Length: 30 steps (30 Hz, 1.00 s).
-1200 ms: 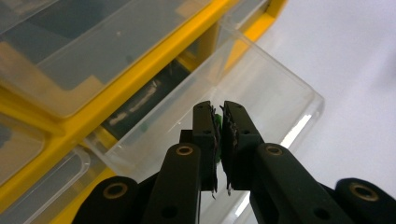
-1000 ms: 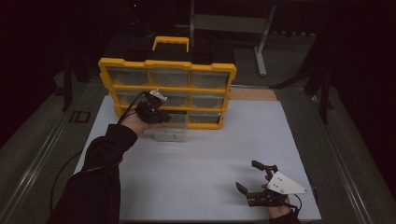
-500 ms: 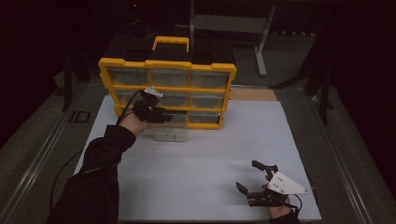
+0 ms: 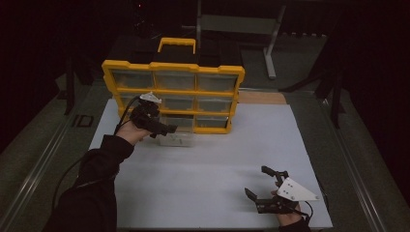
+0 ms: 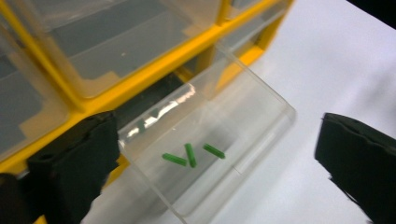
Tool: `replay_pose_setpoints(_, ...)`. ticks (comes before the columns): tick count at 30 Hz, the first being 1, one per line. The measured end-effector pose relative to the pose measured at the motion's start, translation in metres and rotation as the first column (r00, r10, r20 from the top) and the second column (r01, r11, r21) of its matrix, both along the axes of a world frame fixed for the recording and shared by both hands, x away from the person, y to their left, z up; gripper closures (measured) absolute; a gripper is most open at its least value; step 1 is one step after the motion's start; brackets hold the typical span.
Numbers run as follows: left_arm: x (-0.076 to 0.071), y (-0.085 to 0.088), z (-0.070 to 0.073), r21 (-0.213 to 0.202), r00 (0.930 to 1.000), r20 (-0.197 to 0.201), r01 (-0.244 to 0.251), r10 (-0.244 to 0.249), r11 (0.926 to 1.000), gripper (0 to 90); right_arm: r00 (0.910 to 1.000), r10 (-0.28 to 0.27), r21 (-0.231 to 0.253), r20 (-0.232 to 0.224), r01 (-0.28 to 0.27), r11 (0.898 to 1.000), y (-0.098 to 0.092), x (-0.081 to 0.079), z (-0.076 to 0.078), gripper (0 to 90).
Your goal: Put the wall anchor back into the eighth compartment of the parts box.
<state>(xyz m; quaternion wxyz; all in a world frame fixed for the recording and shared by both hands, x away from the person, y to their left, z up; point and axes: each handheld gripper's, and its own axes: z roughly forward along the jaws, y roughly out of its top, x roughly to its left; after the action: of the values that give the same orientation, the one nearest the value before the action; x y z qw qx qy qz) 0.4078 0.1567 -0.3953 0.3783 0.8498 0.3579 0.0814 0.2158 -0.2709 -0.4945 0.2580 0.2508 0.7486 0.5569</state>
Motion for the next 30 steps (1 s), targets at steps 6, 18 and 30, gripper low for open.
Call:
replay_pose_setpoints(6,-0.013,0.007,0.000,-0.056,0.9977,0.056,0.040,-0.037,0.9976,0.0,1.0000,-0.010,-0.002,-0.001,0.010,1.000,0.000,0.001,-0.001,8.9)
replay_pose_setpoints(18,-0.046,0.024,-0.001,-0.083,0.9902,0.121,0.079,-0.069,0.9934,0.0,0.9999,-0.017,-0.004,-0.001,0.017,1.000,0.000,0.001,0.000,8.9)
replay_pose_setpoints(30,-0.076,0.038,-0.010,-0.080,0.9864,0.157,0.062,-0.048,0.9949,0.0,0.9999,-0.016,-0.008,-0.001,0.016,1.000,0.000,0.001,-0.001,8.9)
